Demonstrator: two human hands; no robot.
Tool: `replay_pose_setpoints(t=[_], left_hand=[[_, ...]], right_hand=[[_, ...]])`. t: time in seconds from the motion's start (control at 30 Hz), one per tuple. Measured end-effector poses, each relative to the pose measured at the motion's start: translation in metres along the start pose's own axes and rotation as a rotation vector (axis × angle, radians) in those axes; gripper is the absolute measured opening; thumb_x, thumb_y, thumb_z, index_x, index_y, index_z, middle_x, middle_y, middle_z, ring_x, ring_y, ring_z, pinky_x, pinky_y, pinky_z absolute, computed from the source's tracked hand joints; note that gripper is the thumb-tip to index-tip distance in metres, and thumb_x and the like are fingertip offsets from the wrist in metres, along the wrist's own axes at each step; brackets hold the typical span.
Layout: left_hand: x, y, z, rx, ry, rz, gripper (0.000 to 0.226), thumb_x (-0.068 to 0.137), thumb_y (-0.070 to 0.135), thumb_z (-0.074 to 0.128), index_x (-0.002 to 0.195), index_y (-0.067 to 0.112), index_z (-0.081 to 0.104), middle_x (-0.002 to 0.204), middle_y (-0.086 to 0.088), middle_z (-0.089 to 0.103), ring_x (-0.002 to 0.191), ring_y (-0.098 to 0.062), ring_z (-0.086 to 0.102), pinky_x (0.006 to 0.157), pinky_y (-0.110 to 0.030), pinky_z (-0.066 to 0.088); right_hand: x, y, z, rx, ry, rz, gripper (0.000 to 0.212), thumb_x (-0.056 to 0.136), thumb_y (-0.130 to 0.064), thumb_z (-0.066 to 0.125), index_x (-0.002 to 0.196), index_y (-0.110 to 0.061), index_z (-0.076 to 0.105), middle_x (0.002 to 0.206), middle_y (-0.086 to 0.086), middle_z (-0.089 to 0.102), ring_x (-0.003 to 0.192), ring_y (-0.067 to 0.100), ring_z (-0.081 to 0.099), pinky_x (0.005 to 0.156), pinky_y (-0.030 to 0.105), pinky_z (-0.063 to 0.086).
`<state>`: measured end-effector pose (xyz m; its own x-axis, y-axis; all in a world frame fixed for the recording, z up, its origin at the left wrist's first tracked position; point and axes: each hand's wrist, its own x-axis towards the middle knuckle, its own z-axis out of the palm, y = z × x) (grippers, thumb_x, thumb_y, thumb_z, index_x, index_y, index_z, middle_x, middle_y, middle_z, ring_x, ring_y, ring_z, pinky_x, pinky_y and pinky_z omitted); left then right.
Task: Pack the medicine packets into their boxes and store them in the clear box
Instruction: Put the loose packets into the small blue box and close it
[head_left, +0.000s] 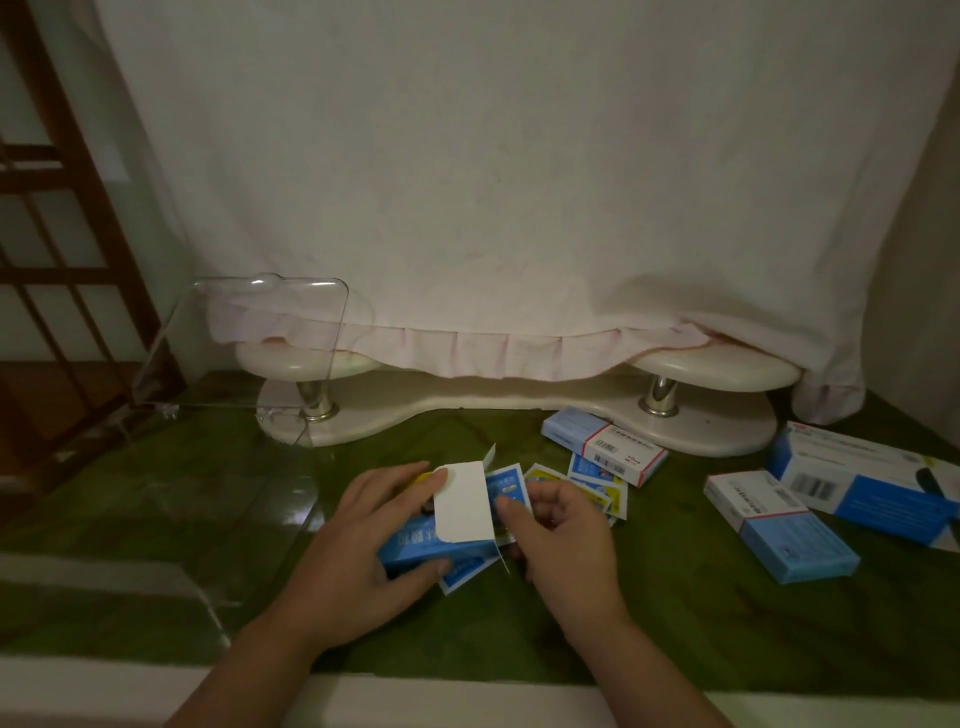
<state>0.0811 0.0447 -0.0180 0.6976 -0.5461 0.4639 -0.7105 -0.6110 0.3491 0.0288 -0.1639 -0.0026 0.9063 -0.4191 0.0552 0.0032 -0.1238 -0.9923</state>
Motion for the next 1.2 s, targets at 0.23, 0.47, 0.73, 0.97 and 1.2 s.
replay_pose_setpoints(t=[0.23,0.47,0.73,0.97,1.2], left_hand=[[0.000,-0.002,0.001,-0.005,0.011,-0.007,0.080,0.081,0.052,0.069,0.145,0.057,0.022,0.148,0.040,0.014,0.139,0.010,0.013,0.102,-0.016,0.028],[-0.001,-0.002,0.002,-0.001,0.022,0.005,0.079,0.079,0.054,0.066,0.146,0.054,0.025,0.148,0.038,0.018,0.139,0.008,0.017,0.101,-0.015,0.027],[0.000,-0.004,0.003,0.013,0.018,-0.007,0.080,0.080,0.048,0.072,0.146,0.053,0.027,0.149,0.032,0.023,0.140,0.004,0.017,0.103,-0.019,0.029],[-0.002,-0.005,0.000,-0.055,0.038,-0.063,0.077,0.082,0.046,0.072,0.143,0.058,0.026,0.149,0.033,0.023,0.140,0.007,0.017,0.104,-0.019,0.028],[-0.003,-0.006,0.001,-0.060,0.043,-0.082,0.074,0.079,0.058,0.062,0.143,0.058,0.025,0.148,0.031,0.024,0.138,0.010,0.016,0.103,-0.019,0.028]], right_hand=[[0.001,0.010,0.003,-0.083,-0.068,-0.039,0.015,0.090,-0.015,0.068,0.092,-0.030,0.070,0.084,-0.006,0.074,0.078,0.007,0.071,0.066,0.023,0.059],[0.001,0.011,0.005,-0.098,-0.149,-0.074,0.018,0.090,-0.011,0.068,0.100,-0.024,0.075,0.090,-0.013,0.075,0.088,0.000,0.070,0.072,0.020,0.058],[0.010,0.013,0.006,-0.343,-0.276,-0.151,0.024,0.095,-0.019,0.060,0.114,-0.027,0.073,0.108,-0.013,0.068,0.096,0.005,0.064,0.082,0.027,0.058],[0.012,0.012,-0.017,-0.115,0.092,-0.189,0.020,0.093,-0.017,0.063,0.092,-0.036,0.066,0.090,-0.008,0.070,0.083,0.008,0.067,0.069,0.023,0.057],[0.045,0.018,-0.066,-0.700,0.250,-0.123,0.047,0.085,-0.053,0.063,0.120,-0.022,0.066,0.112,-0.002,0.060,0.110,0.018,0.051,0.096,0.044,0.046]])
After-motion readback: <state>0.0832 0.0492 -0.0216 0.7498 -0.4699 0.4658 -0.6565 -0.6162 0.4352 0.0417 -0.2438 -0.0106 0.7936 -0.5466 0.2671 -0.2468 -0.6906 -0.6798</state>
